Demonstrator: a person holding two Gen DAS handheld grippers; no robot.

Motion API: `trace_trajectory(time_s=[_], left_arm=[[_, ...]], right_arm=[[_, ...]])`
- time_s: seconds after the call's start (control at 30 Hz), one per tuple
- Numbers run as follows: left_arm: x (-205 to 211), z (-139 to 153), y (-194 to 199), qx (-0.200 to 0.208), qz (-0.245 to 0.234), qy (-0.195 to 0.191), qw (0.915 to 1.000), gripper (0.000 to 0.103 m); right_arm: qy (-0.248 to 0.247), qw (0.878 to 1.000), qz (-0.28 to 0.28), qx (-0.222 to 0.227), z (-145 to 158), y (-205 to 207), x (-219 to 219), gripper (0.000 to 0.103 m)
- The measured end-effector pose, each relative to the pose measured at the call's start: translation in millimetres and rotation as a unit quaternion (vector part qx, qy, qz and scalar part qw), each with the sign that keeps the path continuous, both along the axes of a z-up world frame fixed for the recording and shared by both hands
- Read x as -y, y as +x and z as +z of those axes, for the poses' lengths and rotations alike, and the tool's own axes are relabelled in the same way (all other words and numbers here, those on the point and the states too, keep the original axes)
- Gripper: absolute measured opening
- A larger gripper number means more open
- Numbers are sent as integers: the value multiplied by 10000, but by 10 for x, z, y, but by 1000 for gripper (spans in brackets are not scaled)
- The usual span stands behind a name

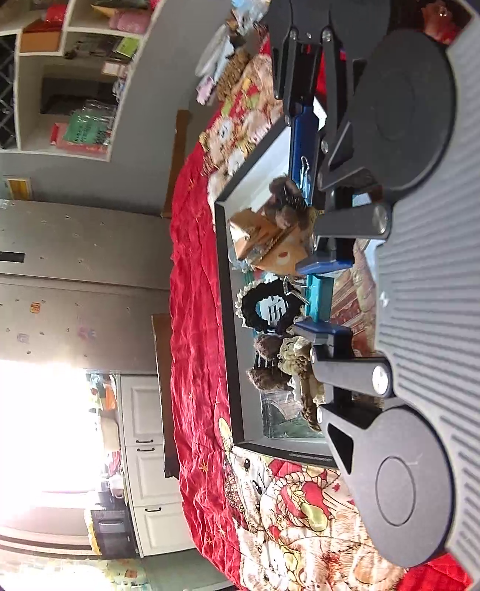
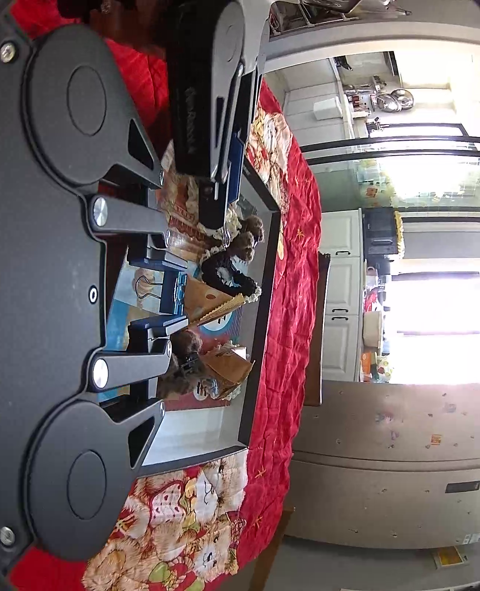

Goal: Organize objects
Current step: 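Carry both binder clips over the box and lower them inside with both tools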

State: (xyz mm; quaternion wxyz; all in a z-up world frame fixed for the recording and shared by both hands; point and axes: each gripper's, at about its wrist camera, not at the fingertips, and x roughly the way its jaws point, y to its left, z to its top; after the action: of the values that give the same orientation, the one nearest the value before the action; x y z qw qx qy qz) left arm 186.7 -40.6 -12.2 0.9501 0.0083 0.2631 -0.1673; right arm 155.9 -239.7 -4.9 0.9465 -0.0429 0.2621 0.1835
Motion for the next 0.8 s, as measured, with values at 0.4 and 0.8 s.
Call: trace_trajectory(time_s=[0.4, 0.8], left_arm=[[153, -166, 183, -138, -13, 415, 9990, 31], [179, -271, 257, -298, -59, 575, 9979, 31]], right_arm=[[-103, 9995, -93, -292, -168, 307, -3, 24], [-203, 9986, -117, -484, -270, 450, -4, 24]])
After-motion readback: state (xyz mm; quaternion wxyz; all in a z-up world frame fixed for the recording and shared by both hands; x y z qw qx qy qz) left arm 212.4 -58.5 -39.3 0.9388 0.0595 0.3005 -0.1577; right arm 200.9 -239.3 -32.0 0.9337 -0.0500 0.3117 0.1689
